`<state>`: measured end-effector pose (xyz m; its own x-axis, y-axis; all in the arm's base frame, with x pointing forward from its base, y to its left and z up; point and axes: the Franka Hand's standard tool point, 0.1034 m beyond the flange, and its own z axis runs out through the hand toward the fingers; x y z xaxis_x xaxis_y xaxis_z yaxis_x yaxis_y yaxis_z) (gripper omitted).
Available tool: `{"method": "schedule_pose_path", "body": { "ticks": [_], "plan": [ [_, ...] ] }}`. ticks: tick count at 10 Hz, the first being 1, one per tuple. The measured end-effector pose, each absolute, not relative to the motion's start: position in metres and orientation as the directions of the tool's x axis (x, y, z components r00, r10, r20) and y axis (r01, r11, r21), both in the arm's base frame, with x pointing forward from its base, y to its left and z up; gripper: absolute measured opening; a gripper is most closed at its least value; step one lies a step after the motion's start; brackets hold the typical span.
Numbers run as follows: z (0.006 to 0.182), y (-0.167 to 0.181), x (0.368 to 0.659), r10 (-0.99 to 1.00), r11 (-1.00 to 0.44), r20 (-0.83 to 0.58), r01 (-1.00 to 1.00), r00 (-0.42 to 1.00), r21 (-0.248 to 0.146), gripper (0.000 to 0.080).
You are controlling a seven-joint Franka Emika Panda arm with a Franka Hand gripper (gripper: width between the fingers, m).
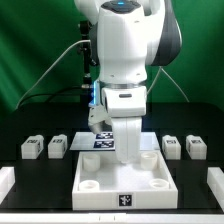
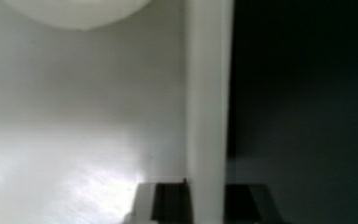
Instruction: Assemble one leg
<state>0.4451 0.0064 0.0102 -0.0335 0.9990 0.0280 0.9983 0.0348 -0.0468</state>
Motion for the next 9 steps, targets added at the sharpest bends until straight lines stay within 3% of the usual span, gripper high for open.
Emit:
{"method": "schedule_pose_path", "body": {
  "ticks": [4,9],
  "plan": [
    [0.01,0.04,0.494,0.999,-0.004,0.051,1.0,0.005,-0.005,0.0063],
    [0.009,0.077,0.497,0.999,-0.002,0.054,1.0,0.004,-0.029,0.0063]
  ]
}}
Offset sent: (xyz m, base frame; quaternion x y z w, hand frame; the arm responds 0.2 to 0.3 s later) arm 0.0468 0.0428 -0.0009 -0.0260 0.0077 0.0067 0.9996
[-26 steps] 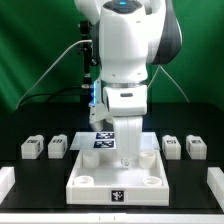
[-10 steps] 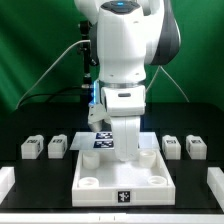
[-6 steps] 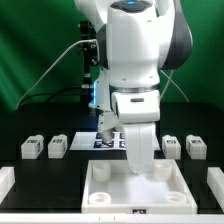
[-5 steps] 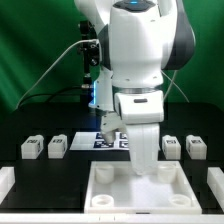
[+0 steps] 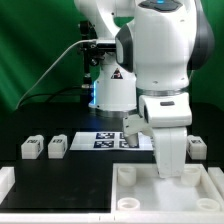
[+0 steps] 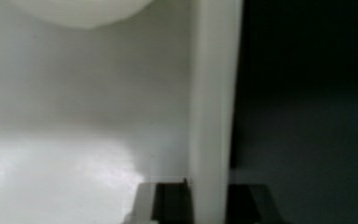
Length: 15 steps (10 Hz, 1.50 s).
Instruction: Assemble one leg
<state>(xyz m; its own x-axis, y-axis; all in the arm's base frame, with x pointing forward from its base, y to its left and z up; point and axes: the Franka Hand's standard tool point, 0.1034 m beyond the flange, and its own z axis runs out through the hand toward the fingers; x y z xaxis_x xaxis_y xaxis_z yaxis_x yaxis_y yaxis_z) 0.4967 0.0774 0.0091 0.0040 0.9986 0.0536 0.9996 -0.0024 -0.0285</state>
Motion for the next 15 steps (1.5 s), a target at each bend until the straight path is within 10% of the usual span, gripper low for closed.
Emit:
{"method": "schedule_pose_path", "body": {
  "ticks": [3,8,15],
  "plan": [
    [0.0088,0.0777,0.4967,0.998,-0.005,0.055,1.0,0.006,-0.026,0.0063],
    [0.0086,0.0762,0.4968,0.998,-0.008,0.055,1.0,0.01,-0.027,0.0624],
    [0.0085,0.075,0.4968,0.998,-0.011,0.055,1.0,0.012,-0.027,0.0648]
  ]
}}
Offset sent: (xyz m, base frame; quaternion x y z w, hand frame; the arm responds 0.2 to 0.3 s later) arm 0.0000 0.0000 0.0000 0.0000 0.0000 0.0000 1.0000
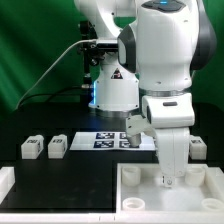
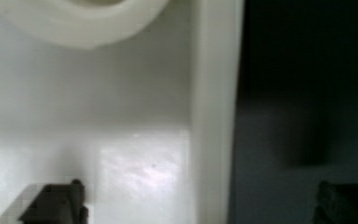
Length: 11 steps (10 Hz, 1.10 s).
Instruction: Assemble one leg
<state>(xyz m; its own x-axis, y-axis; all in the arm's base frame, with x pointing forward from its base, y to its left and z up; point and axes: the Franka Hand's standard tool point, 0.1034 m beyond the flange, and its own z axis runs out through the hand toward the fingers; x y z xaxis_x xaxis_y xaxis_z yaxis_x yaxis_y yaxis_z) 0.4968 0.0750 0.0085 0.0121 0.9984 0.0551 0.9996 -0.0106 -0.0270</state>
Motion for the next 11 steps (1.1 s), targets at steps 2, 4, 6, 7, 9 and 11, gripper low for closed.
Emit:
{"method": "schedule_pose_path", "body": {
  "ticks": [2,4,6,7,9,11],
  "plan": [
    [0.022,0.073,0.499,0.996,-0.075,0.05,0.997,0.075,-0.014,0.0648],
    [0.037,0.084,0.496,0.984,-0.171,0.044,0.985,0.172,-0.01,0.0648],
    [0.049,0.106,0.492,0.895,-0.443,0.047,0.897,0.443,-0.01,0.0648],
    [0.053,0.114,0.489,0.84,-0.54,0.052,0.841,0.54,-0.011,0.0648],
    [0.05,0.111,0.488,0.761,-0.647,0.048,0.762,0.647,-0.026,0.0648],
    [0.05,0.138,0.473,0.49,-0.87,0.031,0.491,0.871,-0.05,0.0648]
  ]
}}
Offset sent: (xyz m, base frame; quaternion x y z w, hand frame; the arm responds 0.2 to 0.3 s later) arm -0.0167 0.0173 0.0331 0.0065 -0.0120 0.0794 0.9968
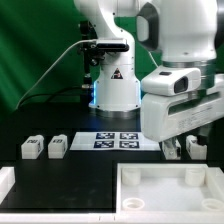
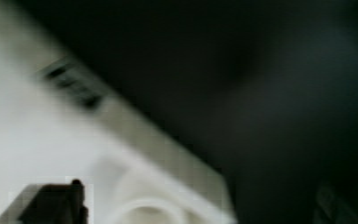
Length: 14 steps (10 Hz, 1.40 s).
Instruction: Assemble one leg
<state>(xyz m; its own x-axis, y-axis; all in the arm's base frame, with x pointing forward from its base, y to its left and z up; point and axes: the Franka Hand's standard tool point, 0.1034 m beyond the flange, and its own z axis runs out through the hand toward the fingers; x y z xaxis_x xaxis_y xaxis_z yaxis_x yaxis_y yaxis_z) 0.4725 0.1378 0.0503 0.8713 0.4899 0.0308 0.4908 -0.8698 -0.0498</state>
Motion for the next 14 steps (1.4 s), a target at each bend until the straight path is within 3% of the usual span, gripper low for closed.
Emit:
{"method": "schedule_pose_path", "body": {
  "ticks": [3,7,10,14],
  "plan": [
    [0.056,0.177,0.455,0.178,-0.982,0.007,0.178,0.984,-0.063,0.0648],
    [0.05,0.167,0.444,0.159,-0.986,-0.072,0.154,0.985,-0.063,0.0648],
    [0.045,0.159,0.418,0.157,-0.987,-0.409,0.161,0.899,-0.025,0.0648],
    [0.044,0.158,0.41,0.114,-0.989,-0.729,0.147,0.675,-0.019,0.0648]
  ]
}}
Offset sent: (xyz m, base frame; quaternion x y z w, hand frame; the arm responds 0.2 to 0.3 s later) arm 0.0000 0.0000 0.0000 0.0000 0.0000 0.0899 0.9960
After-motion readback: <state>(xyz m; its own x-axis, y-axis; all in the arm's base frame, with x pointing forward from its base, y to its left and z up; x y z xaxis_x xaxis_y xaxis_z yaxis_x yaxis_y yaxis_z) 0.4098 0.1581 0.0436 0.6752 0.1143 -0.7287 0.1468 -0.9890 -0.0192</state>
